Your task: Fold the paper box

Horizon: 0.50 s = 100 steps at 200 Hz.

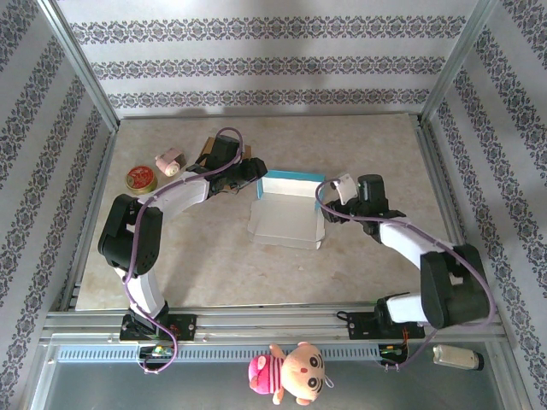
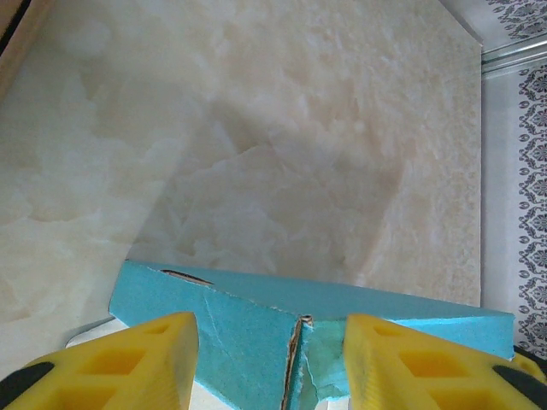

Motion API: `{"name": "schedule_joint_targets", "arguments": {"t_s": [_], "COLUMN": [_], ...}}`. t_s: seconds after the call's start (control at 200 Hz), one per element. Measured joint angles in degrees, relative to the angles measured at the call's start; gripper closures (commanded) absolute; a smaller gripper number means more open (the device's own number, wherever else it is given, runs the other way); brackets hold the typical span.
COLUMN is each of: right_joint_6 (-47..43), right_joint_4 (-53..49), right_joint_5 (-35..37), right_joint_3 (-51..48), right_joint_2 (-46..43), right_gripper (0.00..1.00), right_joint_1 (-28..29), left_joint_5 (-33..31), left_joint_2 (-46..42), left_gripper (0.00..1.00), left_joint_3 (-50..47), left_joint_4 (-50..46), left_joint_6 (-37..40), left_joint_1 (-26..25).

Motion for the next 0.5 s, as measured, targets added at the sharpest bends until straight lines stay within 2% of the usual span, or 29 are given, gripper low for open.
{"name": "schedule_joint_targets", "arguments": {"t_s": [0.3,0.5], "right_joint_6": [-4.68,-5.92], "right_joint_4": [1.11,0.61], "right_joint_5": [3.63,5.53], "right_joint_3": [7.61,9.53], "right_joint_2": [9.57,10.97], "right_gripper": [0.45,0.49], "right_joint_1": [2.71,4.28], "left_joint_5": [0.15,0.2], "left_joint_2": [0.22,0.22], "left_gripper": [0.52,0.52], "left_joint_3": [0.94,0.96], "left_joint_4": [-1.55,-1.73], "left_joint_6": [1.51,1.88], "left_joint_1": [-0.26,-0.37]}}
